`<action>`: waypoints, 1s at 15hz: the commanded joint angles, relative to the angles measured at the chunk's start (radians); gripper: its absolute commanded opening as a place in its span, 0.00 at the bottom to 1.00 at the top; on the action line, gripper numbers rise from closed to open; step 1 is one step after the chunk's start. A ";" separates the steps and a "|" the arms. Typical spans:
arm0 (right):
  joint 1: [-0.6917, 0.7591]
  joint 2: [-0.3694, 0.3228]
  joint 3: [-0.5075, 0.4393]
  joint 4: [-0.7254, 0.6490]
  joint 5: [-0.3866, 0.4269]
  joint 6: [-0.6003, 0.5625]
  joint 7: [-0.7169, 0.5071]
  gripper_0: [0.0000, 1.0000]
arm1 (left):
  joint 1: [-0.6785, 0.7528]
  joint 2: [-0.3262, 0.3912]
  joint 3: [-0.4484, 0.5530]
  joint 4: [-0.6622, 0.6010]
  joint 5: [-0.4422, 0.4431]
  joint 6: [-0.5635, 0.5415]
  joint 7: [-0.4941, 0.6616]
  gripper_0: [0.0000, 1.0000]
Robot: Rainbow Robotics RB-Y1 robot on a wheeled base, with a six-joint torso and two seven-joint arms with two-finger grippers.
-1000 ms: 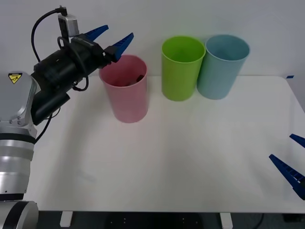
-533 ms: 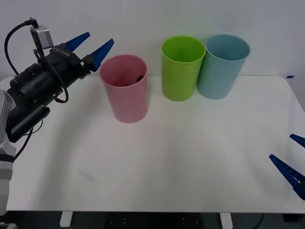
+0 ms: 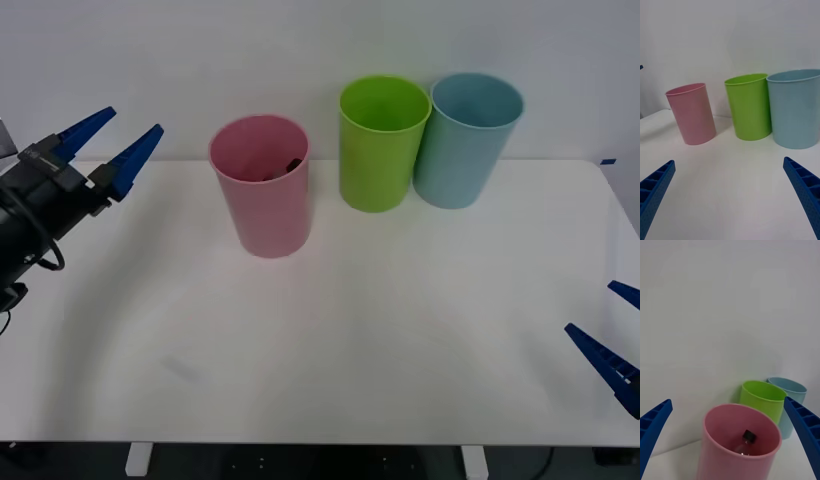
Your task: Grasp the object on the table and drop it into the matching bin: aluminum can to the light blue bin, PET bottle to the pink bin.
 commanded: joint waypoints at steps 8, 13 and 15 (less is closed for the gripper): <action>0.000 0.000 0.000 0.000 0.000 0.000 0.000 1.00 | 0.296 0.109 0.145 -0.009 0.193 -0.152 -0.247 1.00; 0.000 0.000 0.000 0.000 0.000 0.000 0.000 1.00 | 0.412 0.155 0.200 -0.009 0.236 -0.252 -0.273 1.00; 0.000 0.000 0.000 0.000 0.000 0.000 0.000 1.00 | 0.451 0.162 0.211 -0.009 0.245 -0.267 -0.321 1.00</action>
